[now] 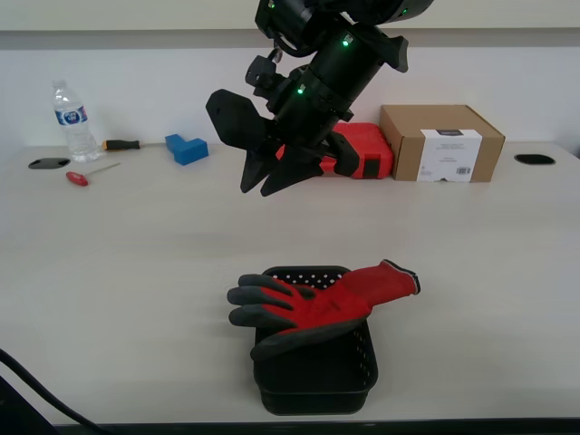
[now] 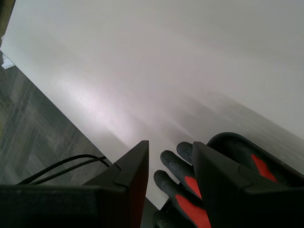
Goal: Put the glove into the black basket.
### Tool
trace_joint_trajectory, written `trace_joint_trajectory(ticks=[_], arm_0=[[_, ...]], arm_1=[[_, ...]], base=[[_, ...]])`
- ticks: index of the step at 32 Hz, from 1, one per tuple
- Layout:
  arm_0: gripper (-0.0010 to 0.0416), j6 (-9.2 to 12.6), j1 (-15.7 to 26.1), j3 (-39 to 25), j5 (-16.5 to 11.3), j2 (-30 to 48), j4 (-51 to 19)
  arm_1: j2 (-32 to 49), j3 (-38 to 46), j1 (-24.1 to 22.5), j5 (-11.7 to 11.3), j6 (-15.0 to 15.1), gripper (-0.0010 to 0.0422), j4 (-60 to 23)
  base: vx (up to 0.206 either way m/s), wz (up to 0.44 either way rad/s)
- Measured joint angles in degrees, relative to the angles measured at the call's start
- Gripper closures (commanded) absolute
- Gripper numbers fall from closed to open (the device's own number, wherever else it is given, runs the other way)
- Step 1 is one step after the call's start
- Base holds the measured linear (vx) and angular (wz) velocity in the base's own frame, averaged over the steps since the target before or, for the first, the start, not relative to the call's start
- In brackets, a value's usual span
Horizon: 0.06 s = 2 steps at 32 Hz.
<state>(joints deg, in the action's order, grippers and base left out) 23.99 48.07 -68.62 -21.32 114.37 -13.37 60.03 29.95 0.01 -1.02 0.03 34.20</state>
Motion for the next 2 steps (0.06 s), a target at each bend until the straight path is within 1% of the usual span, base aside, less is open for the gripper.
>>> trace_joint_trajectory(ticks=[2], arm_0=[[0.0280, 0.00, -0.07, 0.00, 0.00, 0.00, 0.00]], arm_1=[[0.00, 0.00, 0.00, 0.00, 0.00, 0.0412, 0.00]], base=[[0.000, 0.000]])
